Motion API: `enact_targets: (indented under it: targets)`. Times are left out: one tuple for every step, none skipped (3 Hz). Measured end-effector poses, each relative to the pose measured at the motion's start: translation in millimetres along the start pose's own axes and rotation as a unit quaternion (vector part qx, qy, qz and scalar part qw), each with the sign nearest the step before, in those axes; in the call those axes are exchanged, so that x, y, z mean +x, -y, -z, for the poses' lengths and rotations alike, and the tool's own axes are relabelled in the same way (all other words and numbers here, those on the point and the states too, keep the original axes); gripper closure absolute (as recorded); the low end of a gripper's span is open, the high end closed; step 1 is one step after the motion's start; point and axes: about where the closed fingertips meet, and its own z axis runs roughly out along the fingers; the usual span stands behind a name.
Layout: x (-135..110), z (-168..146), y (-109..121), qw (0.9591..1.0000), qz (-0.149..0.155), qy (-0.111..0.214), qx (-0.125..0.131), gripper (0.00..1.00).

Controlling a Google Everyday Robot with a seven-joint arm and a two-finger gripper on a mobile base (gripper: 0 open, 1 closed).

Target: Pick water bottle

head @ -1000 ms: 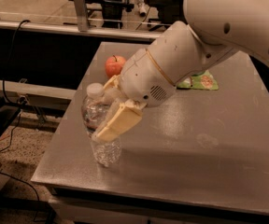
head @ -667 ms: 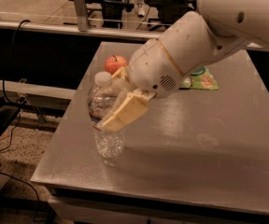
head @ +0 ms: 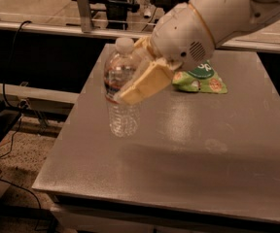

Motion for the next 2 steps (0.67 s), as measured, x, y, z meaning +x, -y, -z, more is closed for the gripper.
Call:
enact_targets:
  targets:
    - [-9.5,20.7,6.1,0.9998,0.016,-0.005,0.011,1.00]
    - [-12.1,22.5,6.3,0.9997,0.019,-0.005,0.013,1.00]
